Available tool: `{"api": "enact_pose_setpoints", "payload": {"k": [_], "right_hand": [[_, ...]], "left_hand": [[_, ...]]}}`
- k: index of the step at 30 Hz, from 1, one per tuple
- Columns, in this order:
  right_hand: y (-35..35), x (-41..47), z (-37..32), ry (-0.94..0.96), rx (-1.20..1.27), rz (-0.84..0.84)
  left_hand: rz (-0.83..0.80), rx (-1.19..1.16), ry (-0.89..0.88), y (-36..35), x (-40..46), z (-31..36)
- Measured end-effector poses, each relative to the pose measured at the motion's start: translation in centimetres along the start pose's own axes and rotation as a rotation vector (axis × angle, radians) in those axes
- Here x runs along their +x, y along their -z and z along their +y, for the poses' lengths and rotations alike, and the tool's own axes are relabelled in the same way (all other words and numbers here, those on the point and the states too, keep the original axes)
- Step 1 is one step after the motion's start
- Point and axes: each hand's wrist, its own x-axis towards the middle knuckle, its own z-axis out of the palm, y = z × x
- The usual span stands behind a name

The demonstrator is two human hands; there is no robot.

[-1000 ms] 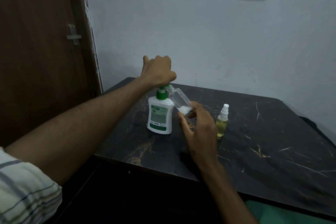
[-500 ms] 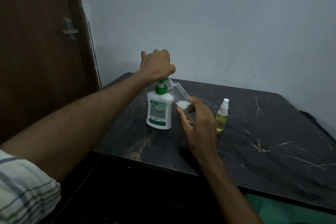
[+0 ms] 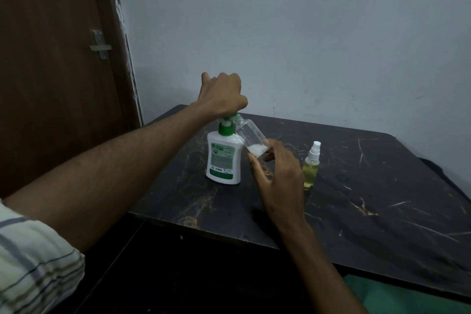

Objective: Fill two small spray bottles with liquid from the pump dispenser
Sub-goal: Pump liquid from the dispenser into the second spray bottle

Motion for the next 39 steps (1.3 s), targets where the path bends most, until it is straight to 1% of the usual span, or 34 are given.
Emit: {"api": "enact_pose_setpoints", "payload": {"k": [3, 7, 12, 18, 23, 28, 32, 39], "right_hand": [[0.0, 0.0, 0.3, -0.006, -0.002, -0.008], [-0.1, 0.0, 0.3, -0.010, -0.006, -0.010], [0.1, -0.1, 0.3, -0.004, 0.005, -0.009], [-0.1, 0.1, 0.2, 0.001, 0.007, -0.012], [-0.1, 0.0, 0.4, 0.000, 0.004, -0.022], [-0.2, 0.1, 0.5, -0.017, -0.012, -0.037], [-0.1, 0.1, 0.2, -0.015, 0.003, -0.028], [0.0, 0.1, 0.2, 0.003, 0.015, 0.003]], "left_hand": [[0.004, 0.018, -0.010, 0.1, 0.2, 0.0], [0.026, -0.036, 0.029, -0.4, 0.1, -0.1], [0.006, 0.012, 0.000, 0.2, 0.2, 0.1], [0.015, -0.030, 0.025, -0.4, 0.1, 0.0], [0.023, 0.017, -0.020, 0.6, 0.0, 0.1], [0.019, 0.002, 0.004, 0.3, -0.3, 0.3], [0.006, 0.043, -0.032, 1.0, -0.6, 0.6], [0.026, 0.063, -0.032, 0.8, -0.6, 0.7]]}}
